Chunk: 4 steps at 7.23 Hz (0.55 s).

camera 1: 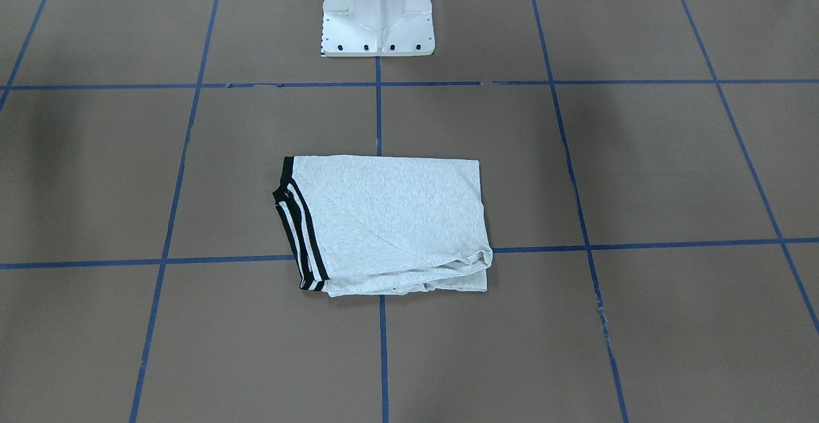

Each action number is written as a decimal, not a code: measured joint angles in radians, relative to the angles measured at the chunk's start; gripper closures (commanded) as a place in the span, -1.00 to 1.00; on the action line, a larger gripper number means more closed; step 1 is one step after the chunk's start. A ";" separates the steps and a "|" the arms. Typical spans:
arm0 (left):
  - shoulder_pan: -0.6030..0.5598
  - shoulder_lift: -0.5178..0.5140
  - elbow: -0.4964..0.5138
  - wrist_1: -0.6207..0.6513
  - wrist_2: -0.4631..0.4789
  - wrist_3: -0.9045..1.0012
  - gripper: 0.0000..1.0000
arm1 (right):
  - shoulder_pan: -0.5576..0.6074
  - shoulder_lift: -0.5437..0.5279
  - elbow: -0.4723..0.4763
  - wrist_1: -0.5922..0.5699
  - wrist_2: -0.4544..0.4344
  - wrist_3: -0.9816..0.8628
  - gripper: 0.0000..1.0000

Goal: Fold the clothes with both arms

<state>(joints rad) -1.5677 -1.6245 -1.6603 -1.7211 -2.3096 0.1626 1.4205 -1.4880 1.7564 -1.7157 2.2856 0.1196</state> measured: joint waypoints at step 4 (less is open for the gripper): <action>0.000 0.000 -0.008 0.000 -0.002 0.000 -0.99 | 0.000 -0.001 0.004 -0.002 0.001 0.001 -1.00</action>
